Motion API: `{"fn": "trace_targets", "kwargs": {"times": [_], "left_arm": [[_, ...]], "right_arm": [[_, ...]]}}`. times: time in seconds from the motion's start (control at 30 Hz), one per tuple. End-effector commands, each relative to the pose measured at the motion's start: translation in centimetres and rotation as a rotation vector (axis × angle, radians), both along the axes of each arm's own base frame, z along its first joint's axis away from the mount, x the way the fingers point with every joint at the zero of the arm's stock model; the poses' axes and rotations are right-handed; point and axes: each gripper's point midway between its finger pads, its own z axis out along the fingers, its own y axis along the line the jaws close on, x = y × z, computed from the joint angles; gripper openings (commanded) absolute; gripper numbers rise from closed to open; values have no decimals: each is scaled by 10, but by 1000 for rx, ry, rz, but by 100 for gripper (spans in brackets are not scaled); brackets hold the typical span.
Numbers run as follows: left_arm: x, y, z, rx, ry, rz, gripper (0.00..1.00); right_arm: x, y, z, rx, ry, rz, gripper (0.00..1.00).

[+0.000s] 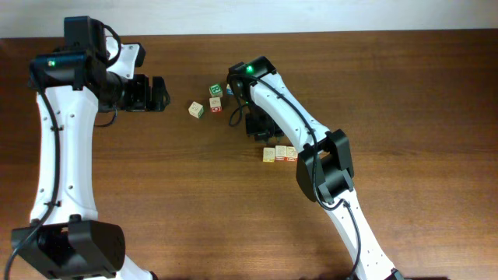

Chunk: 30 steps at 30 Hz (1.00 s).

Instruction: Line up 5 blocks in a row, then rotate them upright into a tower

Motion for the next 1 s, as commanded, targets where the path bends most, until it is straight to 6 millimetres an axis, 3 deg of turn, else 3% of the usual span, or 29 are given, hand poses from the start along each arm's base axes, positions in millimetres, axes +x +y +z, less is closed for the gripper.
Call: {"fn": "trace_targets", "kwargs": {"times": [0.0,0.13,0.2,0.27,0.43,0.6,0.67,0.73,0.83,0.9,0.97], "left_arm": [[3,2,3,-5,-7,16,99],[3,2,3,-5,-7,16,99],[3,2,3,-5,-7,16,99],[3,2,3,-5,-7,16,99],[3,2,3,-5,-7,16,99],[3,2,3,-5,-7,16,99],[3,2,3,-5,-7,16,100],[3,2,3,-5,-7,16,99],[3,2,3,-5,-7,16,99],[3,2,3,-5,-7,16,99],[3,2,3,-5,-7,16,99]], "right_arm": [[0,-1,-1,-3,0,-12,30],[13,12,15,68,-51,44,30],[15,38,32,222,-50,126,29],[0,64,37,352,7,185,22],[-43,90,17,349,137,215,16],[-67,77,-8,268,243,188,11],[-56,69,16,204,133,183,12],[-41,58,67,168,-33,209,27],[-44,57,119,224,-139,221,29],[-56,57,126,210,-143,224,26],[-69,56,117,152,-125,212,22]]}}
